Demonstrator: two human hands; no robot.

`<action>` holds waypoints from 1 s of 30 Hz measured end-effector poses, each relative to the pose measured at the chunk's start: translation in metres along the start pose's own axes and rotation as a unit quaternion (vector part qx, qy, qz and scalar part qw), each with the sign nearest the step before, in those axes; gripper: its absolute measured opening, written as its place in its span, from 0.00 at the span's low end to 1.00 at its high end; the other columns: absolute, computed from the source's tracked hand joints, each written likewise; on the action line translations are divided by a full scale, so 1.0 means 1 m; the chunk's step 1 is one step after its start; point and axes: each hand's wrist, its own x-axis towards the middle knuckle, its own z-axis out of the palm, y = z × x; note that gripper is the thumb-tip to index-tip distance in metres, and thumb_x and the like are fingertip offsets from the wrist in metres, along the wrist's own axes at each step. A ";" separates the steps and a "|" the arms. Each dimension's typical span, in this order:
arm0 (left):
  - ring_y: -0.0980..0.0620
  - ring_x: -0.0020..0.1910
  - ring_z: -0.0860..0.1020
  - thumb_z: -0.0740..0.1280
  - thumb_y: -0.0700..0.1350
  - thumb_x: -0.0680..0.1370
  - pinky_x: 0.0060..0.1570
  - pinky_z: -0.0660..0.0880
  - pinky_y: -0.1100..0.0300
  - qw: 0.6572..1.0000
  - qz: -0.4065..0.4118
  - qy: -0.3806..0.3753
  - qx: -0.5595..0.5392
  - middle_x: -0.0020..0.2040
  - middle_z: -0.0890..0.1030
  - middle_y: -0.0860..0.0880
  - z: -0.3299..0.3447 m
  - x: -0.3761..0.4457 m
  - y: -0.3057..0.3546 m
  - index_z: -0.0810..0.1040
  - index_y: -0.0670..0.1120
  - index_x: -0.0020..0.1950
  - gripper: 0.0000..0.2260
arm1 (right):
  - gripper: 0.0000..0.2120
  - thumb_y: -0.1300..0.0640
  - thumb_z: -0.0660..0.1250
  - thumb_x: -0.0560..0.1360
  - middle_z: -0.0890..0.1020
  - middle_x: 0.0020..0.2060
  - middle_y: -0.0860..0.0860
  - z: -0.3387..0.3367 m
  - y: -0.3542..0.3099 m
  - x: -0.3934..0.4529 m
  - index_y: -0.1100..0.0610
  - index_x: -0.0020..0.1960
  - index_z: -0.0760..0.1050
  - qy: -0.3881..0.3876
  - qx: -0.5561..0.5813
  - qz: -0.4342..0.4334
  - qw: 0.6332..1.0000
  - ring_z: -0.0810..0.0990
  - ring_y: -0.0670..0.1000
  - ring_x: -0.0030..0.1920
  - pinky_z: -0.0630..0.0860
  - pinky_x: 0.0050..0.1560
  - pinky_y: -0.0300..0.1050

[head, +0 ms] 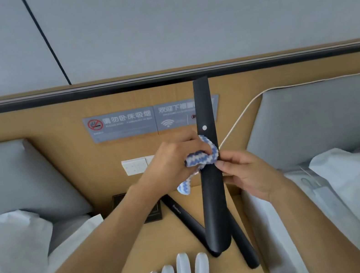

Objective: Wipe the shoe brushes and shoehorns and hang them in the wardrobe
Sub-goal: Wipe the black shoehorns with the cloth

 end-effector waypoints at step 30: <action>0.55 0.48 0.78 0.75 0.40 0.72 0.42 0.68 0.70 0.846 -0.525 0.086 -0.027 0.49 0.79 0.54 0.126 -0.161 -0.075 0.82 0.52 0.53 0.12 | 0.27 0.50 0.79 0.68 0.78 0.53 0.46 -0.019 0.194 -0.002 0.50 0.61 0.70 -0.028 -0.432 0.270 0.860 0.79 0.48 0.54 0.79 0.52 0.45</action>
